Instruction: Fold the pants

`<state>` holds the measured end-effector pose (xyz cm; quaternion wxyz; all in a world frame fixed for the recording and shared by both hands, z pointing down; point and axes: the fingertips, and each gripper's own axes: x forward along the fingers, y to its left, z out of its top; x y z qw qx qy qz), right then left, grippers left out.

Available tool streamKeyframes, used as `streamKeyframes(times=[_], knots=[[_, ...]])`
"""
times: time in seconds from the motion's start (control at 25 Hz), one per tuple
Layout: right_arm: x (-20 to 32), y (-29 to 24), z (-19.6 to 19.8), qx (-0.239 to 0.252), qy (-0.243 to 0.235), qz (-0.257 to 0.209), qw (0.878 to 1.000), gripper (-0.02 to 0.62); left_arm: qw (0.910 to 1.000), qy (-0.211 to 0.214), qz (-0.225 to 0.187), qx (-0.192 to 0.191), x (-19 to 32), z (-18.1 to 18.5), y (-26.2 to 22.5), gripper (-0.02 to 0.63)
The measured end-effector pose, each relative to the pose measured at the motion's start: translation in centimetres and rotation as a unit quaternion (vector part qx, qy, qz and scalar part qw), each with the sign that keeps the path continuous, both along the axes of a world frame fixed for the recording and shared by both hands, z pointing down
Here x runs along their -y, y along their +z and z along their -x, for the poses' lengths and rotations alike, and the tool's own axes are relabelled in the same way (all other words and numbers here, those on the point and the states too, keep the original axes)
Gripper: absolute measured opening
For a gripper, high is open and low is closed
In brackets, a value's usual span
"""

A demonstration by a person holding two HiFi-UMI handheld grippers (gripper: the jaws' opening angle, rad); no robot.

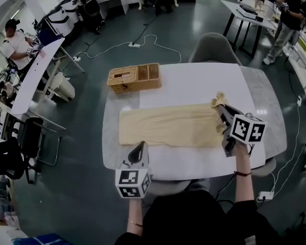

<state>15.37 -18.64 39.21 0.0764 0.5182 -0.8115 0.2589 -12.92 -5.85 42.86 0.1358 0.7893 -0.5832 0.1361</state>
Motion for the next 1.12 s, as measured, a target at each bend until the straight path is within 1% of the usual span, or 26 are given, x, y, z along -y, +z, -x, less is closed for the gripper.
streamKeyframes(times=[0.2,0.48,0.6,0.8,0.92,1.12], knots=[[-0.1,0.1,3.1,0.003,-0.019,-0.002,1.000,0.035,0.9999,-0.014,0.005,-0.002,-0.6,1.5,0.3,0.008],[0.2,-0.1,7.9,0.018,-0.072,-0.001,0.997,0.035,0.9990,-0.043,0.010,-0.009,-1.1,2.3,0.3,0.008],[0.6,-0.1,9.0,0.024,-0.086,-0.001,0.996,0.035,0.9984,-0.054,0.012,-0.008,-1.2,2.3,0.4,0.008],[0.9,0.0,10.7,0.048,-0.105,0.011,0.993,0.035,0.9970,-0.076,0.017,-0.003,-1.3,2.6,0.5,0.008],[1.4,0.0,11.9,0.044,-0.122,0.012,0.991,0.035,0.9958,-0.090,0.017,-0.005,-1.2,2.9,0.3,0.008],[1.8,0.0,13.2,0.054,-0.149,0.012,0.987,0.035,0.9935,-0.113,0.014,-0.001,-1.6,2.8,0.2,0.008]])
